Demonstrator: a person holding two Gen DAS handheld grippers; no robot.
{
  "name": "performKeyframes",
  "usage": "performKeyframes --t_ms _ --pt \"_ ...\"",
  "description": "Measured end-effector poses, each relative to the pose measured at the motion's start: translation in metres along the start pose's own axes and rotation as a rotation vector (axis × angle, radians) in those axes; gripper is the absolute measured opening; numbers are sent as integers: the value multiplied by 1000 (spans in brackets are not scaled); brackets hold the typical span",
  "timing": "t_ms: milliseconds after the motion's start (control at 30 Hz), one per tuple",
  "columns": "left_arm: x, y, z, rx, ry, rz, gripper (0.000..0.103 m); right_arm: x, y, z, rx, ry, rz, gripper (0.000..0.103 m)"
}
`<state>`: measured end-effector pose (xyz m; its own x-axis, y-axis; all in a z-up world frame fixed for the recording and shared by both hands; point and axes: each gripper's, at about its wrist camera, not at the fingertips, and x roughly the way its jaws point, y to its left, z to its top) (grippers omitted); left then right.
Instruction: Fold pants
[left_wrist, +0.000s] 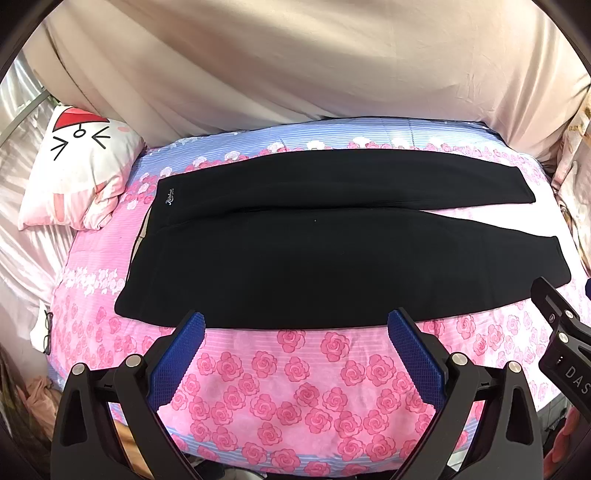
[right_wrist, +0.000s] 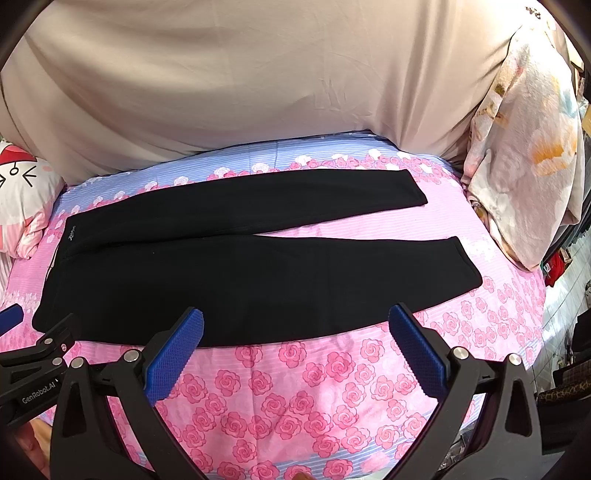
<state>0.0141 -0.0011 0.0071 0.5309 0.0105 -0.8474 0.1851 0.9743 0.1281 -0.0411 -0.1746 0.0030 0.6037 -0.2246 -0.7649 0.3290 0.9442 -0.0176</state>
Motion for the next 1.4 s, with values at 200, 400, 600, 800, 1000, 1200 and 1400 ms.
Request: performKeyframes --t_ms 200,400,600,800,1000,1200,1400 --pt "3 -2 0 6 9 -3 98 3 1 0 -1 11 3 98" --pt "5 -1 2 12 12 0 98 7 0 -3 3 12 9 98" --pt "9 2 3 3 15 -2 98 14 2 -2 -7 20 15 98" --pt "41 39 18 -103 51 -49 98 43 -28 6 -1 68 37 98" --pt "97 108 58 -209 40 -3 98 102 -104 62 -26 65 -44 98" --pt "171 165 110 -180 47 87 98 186 -171 115 23 73 -107 98" --pt "238 227 155 -236 42 138 98 258 -228 162 101 61 -142 98"
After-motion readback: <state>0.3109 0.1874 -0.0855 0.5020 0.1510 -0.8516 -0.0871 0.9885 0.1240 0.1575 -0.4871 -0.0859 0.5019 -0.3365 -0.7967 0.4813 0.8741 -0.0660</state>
